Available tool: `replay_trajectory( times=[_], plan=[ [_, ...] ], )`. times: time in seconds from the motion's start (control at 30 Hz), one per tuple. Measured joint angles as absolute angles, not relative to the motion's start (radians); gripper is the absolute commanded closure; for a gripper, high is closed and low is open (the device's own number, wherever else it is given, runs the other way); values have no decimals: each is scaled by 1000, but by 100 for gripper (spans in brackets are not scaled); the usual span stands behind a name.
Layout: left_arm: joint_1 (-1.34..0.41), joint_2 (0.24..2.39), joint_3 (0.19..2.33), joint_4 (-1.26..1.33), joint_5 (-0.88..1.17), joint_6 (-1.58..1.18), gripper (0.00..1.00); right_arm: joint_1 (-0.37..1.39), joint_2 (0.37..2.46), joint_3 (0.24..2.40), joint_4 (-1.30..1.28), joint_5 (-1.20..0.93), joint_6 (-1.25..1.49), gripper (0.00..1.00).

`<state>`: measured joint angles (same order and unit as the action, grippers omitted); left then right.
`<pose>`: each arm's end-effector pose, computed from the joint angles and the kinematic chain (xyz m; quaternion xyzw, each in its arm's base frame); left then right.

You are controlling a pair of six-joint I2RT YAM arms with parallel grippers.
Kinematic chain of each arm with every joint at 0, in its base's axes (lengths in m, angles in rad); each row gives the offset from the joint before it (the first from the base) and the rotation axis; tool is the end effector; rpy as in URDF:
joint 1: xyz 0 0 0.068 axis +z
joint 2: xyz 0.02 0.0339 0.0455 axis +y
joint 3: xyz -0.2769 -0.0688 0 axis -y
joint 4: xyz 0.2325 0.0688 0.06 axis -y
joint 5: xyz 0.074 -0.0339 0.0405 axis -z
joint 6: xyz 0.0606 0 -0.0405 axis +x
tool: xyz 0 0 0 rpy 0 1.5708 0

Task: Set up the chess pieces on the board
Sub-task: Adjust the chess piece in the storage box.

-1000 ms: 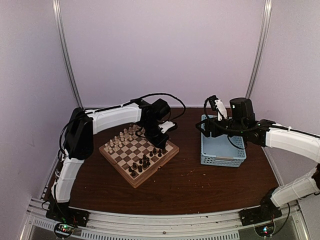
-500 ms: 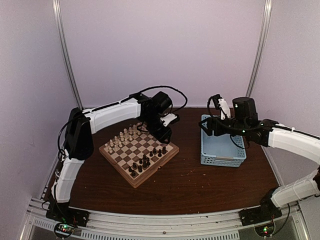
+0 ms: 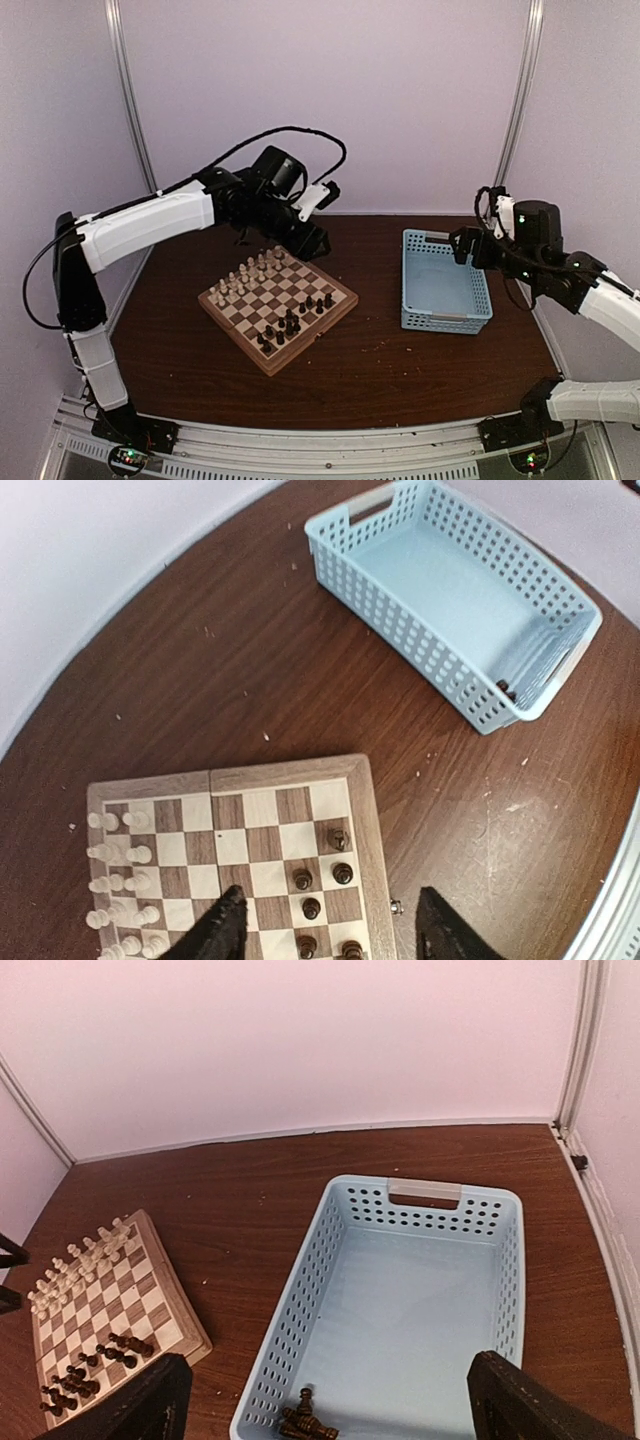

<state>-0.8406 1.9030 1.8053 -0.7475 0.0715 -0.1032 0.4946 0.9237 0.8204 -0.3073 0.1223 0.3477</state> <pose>0.2881 -0.3283 0.3117 0.3486 0.8670 -0.1910 0.3007 0.1914 0.0948 0.3166 -0.0279 0.8351 0.1770 0.5202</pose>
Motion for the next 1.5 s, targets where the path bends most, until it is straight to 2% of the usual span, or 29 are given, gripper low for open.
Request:
replay_trajectory(
  times=[0.1, 0.17, 0.2, 0.3, 0.4, 0.6, 0.77, 0.9, 1.1, 1.23, 1.5],
  plan=[
    [-845, 1789, 1718, -665, 56, -109, 14, 482, 924, 833, -360, 166, 357, 3],
    [-846, 1727, 1652, -618, 41, -123, 3, 470, 954, 854, -422, 193, 366, 8],
    [-847, 1696, 1613, -598, 28, -140, 3, 461, 971, 865, -456, 205, 369, 11],
    [-847, 1641, 1539, -575, 0, -171, 2, 416, 1000, 871, -532, 228, 377, 15],
    [-847, 1597, 1487, -578, -33, -197, 2, 332, 999, 857, -574, 211, 386, 24],
    [-847, 1527, 1458, -577, -100, -213, 2, 224, 1055, 846, -605, 43, 381, 36],
    [-847, 1496, 1426, -567, -108, -250, 2, 225, 1153, 857, -618, -137, 336, 39],
    [-847, 1446, 1322, -559, -110, -273, 2, 250, 1267, 947, -634, -190, 295, 50],
    [-847, 1413, 1281, -569, -115, -275, 2, 269, 1500, 1068, -587, -321, 237, 53],
    [-847, 1408, 1281, -570, -116, -272, 2, 297, 1643, 1094, -593, -393, 199, 62],
    [-847, 1462, 1328, -564, -123, -245, 2, 344, 1789, 1157, -621, -437, 131, 64]
  ],
)
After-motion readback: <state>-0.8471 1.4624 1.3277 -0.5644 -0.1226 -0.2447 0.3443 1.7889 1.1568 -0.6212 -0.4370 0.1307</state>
